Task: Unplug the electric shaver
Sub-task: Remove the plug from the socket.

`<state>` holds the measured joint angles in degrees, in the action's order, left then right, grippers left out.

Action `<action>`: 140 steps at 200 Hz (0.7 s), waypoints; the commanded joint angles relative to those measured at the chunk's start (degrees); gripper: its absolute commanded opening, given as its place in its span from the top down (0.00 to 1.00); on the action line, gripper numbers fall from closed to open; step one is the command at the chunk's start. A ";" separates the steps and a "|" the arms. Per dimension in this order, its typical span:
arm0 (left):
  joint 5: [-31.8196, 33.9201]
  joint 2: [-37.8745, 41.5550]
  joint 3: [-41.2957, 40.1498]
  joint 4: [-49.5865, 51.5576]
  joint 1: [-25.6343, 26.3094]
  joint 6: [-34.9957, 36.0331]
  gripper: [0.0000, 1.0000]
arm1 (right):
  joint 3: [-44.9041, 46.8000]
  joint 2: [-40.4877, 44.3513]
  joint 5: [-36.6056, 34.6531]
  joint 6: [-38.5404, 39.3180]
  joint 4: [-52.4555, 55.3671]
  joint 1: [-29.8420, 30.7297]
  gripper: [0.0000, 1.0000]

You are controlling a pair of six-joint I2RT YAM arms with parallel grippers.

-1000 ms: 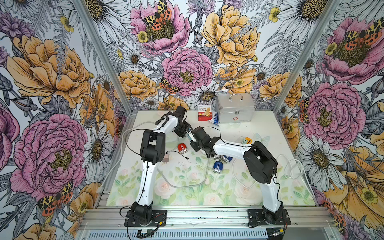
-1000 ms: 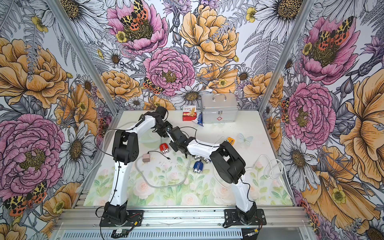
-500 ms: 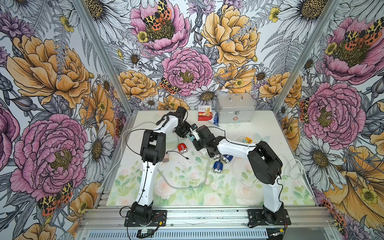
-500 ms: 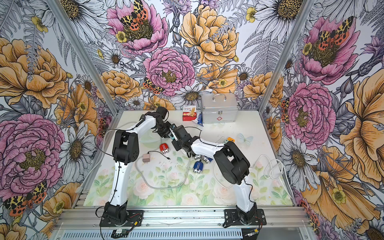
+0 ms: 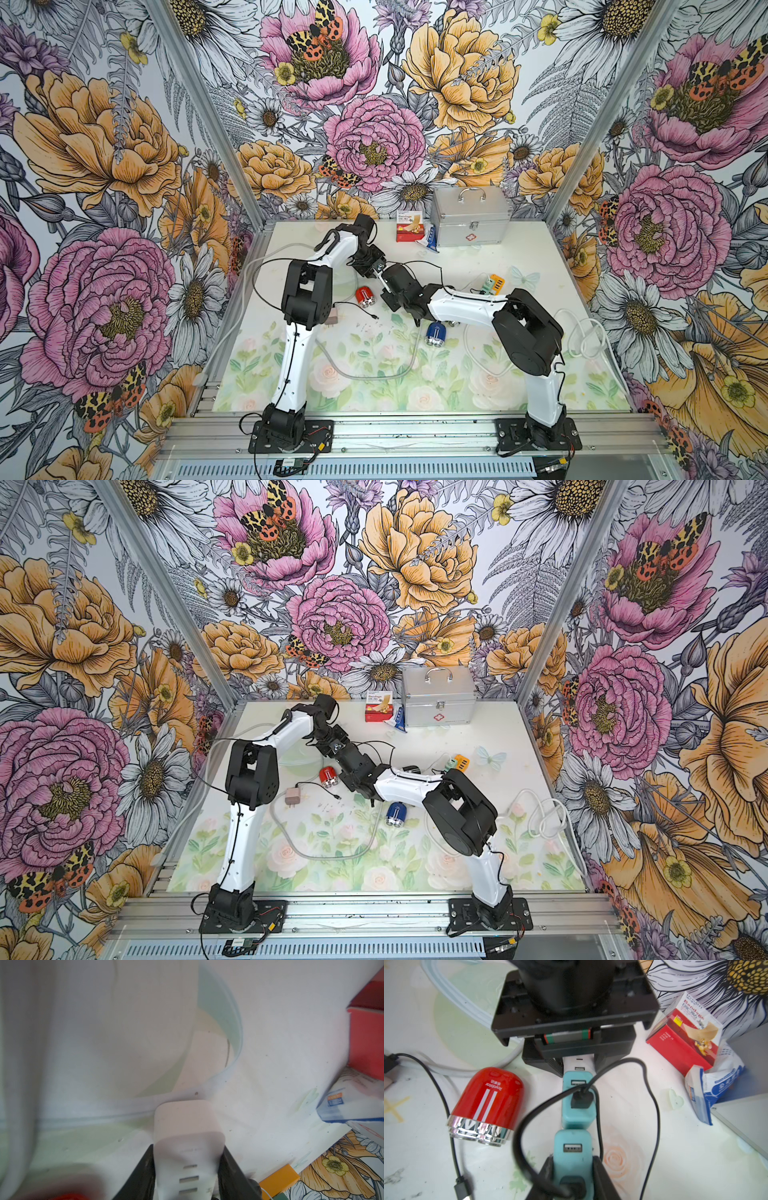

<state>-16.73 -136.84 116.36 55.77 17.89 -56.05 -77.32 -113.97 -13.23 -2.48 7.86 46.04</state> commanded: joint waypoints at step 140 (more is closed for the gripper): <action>2.28 -4.76 -1.27 -1.19 0.57 -3.10 0.72 | 1.68 5.51 -4.20 -2.30 -2.94 2.45 0.99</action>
<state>-17.37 -136.79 116.40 56.82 18.41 -56.64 -76.01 -113.19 -20.84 -0.64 7.44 49.41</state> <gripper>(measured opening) 0.440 0.284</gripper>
